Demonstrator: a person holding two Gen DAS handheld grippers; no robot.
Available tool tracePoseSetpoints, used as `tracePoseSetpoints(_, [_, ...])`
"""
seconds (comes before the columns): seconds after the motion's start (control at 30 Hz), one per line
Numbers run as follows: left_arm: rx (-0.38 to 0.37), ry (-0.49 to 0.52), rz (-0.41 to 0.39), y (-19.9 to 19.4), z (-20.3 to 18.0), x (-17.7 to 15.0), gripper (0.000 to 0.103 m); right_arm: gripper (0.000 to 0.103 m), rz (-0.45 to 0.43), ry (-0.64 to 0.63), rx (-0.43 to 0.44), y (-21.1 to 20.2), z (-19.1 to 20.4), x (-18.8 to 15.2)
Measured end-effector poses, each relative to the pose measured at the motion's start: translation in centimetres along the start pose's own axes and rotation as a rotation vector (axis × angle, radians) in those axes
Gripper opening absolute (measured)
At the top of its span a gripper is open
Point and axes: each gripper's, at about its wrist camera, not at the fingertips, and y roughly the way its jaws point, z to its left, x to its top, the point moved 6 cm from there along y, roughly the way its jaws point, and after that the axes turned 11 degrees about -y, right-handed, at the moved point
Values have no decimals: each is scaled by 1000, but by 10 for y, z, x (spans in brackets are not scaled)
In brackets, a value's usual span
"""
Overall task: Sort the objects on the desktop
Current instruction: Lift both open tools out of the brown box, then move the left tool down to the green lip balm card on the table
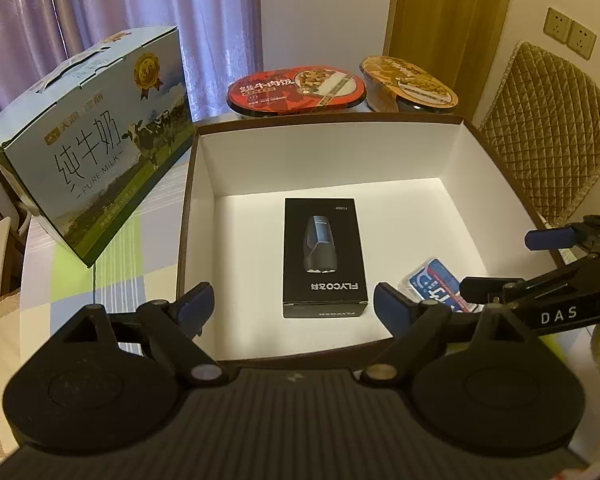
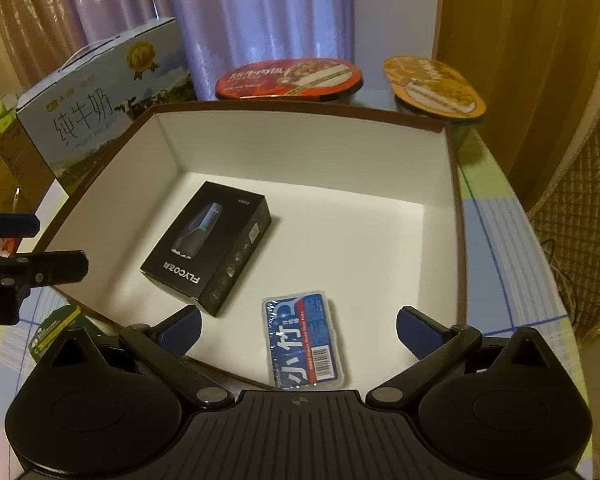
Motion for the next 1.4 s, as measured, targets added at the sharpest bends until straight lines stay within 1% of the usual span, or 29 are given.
tracePoseSetpoints(0.23, [-7, -6, -29, -21, -2, -3, 85, 101, -26, 16, -22, -19, 0, -3])
tracePoseSetpoints(0.4, [-15, -27, -49, -40, 3, -11, 85, 101, -45, 25, -33, -33, 3, -6])
tracePoseSetpoints(0.67, [5, -60, -81, -73, 23, -35, 85, 101, -76, 9, -43, -54, 15, -14])
tracePoseSetpoints(0.87, [10, -125, -109, -98, 49, -62, 85, 101, -116, -2, -38, -71, 26, -24])
tracePoseSetpoints(0.97, [15, -164, -108, -105, 64, -82, 85, 101, -120, 5, -27, -75, 29, -35])
tracePoseSetpoints(1.07, [18, -219, -80, -103, 81, -104, 85, 101, -101, 8, -24, -74, 32, -49])
tracePoseSetpoints(1.23, [-7, -369, -25, -87, 107, -134, 80, 101, -52, 48, -19, -65, 30, -73])
tracePoseSetpoints(1.4, [-53, -534, -3, -64, 130, -146, 75, 101, -6, 82, -41, -57, 20, -92])
